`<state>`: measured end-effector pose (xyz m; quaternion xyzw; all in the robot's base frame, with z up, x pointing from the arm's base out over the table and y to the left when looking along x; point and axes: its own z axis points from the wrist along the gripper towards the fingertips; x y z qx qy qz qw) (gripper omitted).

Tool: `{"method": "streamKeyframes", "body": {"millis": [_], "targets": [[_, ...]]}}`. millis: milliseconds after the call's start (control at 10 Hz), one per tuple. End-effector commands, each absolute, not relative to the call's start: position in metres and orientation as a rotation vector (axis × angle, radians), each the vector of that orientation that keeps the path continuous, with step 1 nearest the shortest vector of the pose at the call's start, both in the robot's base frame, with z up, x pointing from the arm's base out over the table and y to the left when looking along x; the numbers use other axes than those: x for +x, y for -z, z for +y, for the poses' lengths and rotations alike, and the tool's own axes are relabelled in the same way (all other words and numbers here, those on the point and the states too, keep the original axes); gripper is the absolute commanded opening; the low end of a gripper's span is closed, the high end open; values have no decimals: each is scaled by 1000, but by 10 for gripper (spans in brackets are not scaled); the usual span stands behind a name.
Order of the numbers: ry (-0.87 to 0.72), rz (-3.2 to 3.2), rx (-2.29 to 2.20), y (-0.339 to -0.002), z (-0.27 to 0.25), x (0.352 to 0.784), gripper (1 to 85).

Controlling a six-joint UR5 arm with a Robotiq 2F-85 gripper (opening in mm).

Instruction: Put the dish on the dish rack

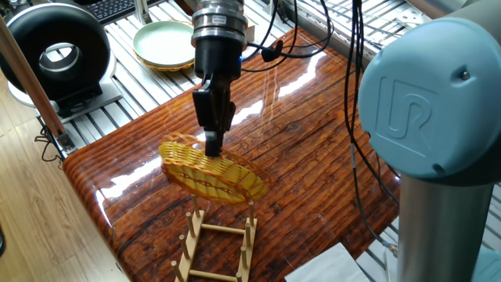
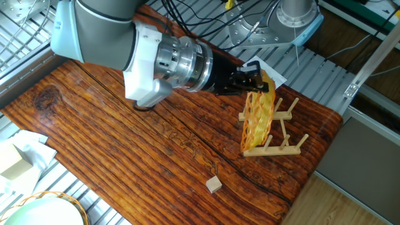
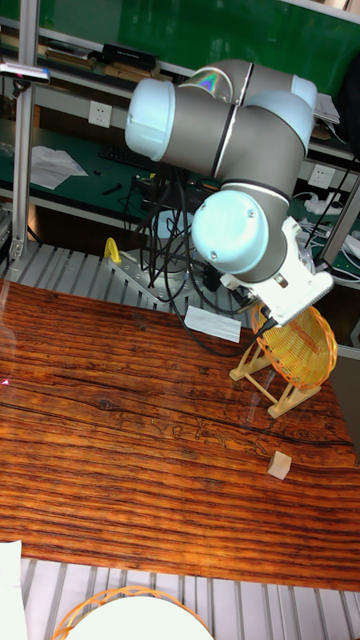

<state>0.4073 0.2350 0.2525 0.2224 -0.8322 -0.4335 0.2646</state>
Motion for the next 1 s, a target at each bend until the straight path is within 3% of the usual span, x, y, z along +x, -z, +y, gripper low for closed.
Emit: {"method": "streamKeyframes", "body": {"millis": [0, 900], "targets": [[1204, -2227, 578, -260, 244, 406, 10], [1311, -2149, 620, -277, 264, 397, 10]]}}
